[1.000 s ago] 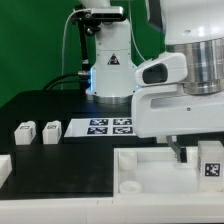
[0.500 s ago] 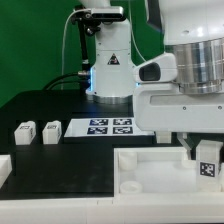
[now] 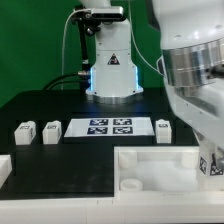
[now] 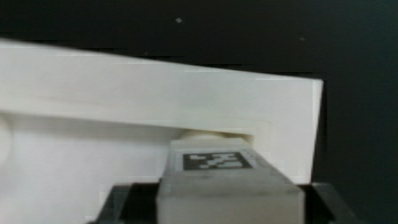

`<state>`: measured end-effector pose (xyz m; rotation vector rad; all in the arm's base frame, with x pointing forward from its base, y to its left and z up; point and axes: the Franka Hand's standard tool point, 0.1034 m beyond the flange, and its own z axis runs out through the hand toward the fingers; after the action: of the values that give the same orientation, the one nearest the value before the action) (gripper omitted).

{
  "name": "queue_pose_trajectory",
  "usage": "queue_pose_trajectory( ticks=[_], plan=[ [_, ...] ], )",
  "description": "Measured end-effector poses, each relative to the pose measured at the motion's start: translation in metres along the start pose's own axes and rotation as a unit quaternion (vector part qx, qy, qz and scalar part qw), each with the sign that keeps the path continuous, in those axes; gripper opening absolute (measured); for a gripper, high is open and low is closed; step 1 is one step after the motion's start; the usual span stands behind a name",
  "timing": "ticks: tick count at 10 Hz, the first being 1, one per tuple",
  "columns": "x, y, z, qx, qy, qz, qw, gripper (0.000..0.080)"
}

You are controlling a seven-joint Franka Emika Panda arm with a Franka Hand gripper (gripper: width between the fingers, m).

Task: Assemble one leg

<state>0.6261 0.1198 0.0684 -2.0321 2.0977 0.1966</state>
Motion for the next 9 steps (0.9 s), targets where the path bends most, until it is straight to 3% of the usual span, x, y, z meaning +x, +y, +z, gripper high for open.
queue_pose_trajectory(
  ticks=[4, 7, 8, 9],
  plan=[
    [0.0009, -0.0009, -0.0001, 0.003, -0.007, 0.148, 0.989, 0.0294],
    [0.0020, -0.0011, -0.0001, 0.004, -0.006, 0.165, 0.986, 0.0299],
    [0.0019, -0.0010, 0.0000, 0.004, -0.006, 0.165, 0.986, 0.0526],
    [0.0020, -0.0002, 0.0000, 0.004, -0.005, 0.157, 0.988, 0.0526]
  ],
)
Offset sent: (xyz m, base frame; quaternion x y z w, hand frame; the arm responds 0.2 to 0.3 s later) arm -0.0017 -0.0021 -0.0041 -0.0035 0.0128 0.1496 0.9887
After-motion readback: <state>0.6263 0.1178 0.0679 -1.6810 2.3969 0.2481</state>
